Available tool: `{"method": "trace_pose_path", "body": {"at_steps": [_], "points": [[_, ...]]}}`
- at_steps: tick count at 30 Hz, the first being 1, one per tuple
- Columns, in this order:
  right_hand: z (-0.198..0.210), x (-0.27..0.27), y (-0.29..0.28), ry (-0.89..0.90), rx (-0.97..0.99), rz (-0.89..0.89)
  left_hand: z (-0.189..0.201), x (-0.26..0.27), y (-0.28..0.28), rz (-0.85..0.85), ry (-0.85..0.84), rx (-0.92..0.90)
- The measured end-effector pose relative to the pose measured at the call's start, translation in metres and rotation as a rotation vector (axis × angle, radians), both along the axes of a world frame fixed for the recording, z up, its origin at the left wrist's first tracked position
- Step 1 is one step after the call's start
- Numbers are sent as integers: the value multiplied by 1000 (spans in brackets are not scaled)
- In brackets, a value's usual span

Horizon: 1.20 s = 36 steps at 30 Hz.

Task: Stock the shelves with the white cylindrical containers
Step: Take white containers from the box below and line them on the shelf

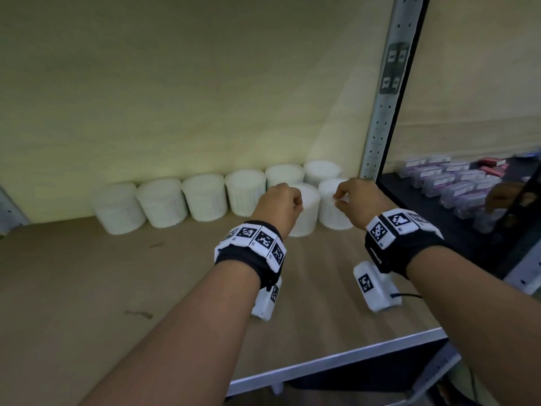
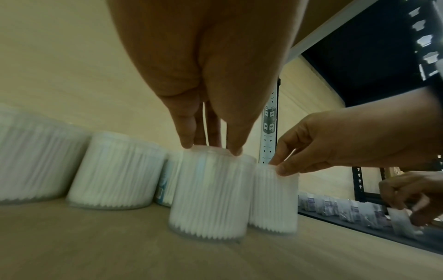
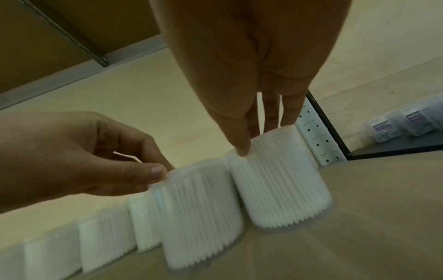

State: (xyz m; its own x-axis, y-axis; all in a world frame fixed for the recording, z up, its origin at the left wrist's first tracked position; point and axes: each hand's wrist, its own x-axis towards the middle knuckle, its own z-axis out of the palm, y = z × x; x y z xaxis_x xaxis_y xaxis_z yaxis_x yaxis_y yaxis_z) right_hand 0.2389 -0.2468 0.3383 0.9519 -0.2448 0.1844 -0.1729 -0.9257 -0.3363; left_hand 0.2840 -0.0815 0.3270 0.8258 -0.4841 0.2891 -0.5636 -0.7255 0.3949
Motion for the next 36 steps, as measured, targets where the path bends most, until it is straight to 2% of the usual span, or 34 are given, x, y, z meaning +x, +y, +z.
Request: {"method": "trace_pose_path", "body": {"at_steps": [3,8,13,18,25,29,36], "points": [[-3,3,-2,-14,-21,7,3,2,1,-5,53,-8],[-2,-17,-1,60,-40,67,11,-11,20,-99,204,93],[-6,-66,13,20,0,113,10,-53,52,-98,142,66],[-16,-127,37,95,29,109,1,-115,84,-96,202,-16],[-37,-206,65,91,89,105,-28,-196,103,-143,237,-45],[-55,-238,74,177,87,110,-52,-225,109,-177,310,-30],[-104,-256,93,443,52,103,-118,-239,114,-153,550,179]]}}
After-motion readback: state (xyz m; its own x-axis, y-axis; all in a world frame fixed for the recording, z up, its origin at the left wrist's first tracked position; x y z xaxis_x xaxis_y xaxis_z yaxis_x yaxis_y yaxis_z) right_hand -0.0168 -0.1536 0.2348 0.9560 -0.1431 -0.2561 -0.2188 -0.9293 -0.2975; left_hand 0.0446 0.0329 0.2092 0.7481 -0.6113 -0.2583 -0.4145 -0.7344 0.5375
